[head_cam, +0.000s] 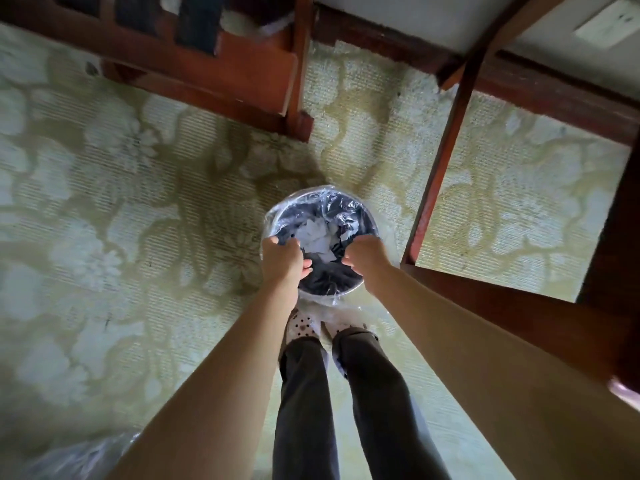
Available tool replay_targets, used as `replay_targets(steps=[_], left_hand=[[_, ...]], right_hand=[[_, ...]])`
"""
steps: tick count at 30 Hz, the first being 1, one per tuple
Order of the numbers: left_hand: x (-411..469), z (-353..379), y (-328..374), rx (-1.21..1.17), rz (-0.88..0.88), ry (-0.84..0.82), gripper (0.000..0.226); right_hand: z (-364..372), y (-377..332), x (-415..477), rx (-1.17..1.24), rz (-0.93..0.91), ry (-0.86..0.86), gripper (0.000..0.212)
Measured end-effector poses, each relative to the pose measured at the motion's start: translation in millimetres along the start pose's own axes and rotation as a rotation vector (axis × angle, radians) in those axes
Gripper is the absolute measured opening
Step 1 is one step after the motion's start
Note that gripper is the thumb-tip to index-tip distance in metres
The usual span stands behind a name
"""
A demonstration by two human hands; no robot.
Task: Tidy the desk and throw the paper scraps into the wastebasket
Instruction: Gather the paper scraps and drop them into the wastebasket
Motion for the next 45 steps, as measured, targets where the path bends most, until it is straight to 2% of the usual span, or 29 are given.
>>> replay_targets(steps=[2, 4, 6, 9, 11, 15, 19, 24, 32, 38, 45], left_hand=[[-21.5, 2.7, 19.0, 0.026, 0.033, -0.040, 0.039], [-45.1, 2.1, 37.4, 0.052, 0.060, -0.065, 0.037], [-86.0, -1.6, 64.4, 0.080, 0.108, -0.089, 0.037], [-156.3, 0.6, 108.0, 0.091, 0.204, -0.158, 0.033], [-213.8, 6.9, 143.7, 0.118, 0.319, -0.211, 0.032], [-327.6, 28.6, 202.2, 0.227, 0.575, -0.255, 0.016], [-435.1, 69.1, 223.8, 0.235, 0.743, -0.344, 0.021], [-557.7, 155.4, 195.8, 0.281, 0.844, -0.608, 0.014], [-683.5, 312.7, 105.9, 0.410, 0.981, -0.775, 0.015], [-734.3, 411.2, 28.8, 0.514, 0.957, -0.785, 0.018], [-720.3, 502.9, 18.2, 0.599, 0.924, -0.639, 0.021]], right_hand=[[-21.9, -14.6, -20.0, -0.126, -0.015, 0.093, 0.019], [-37.0, -24.6, -42.9, -0.166, -0.058, 0.079, 0.026], [-67.5, -25.4, -89.8, 0.029, -0.025, 0.167, 0.028], [-107.6, -34.0, -161.2, 0.722, -0.135, 0.110, 0.026], [-144.9, -35.8, -226.5, 0.931, -0.236, 0.136, 0.019], [-218.3, -18.7, -350.1, 1.051, -0.488, 0.259, 0.016], [-270.3, 36.3, -444.6, 1.092, -0.591, 0.418, 0.016], [-316.0, 149.7, -534.3, 1.181, -0.605, 0.648, 0.015], [-355.5, 359.4, -592.3, 1.242, -0.562, 0.846, 0.017], [-387.6, 493.1, -606.8, 1.226, -0.497, 0.892, 0.023], [-437.0, 569.4, -565.9, 1.236, -0.474, 0.800, 0.019]])
Point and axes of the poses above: each hand's wrist, its own x-axis towards the middle knuckle, its own z-axis out of the palm, y = z × x, the point moved 10 cm from there along x, towards the middle knuckle, and after that the axes turned 5 degrees about -y, right-handed, at the moved point
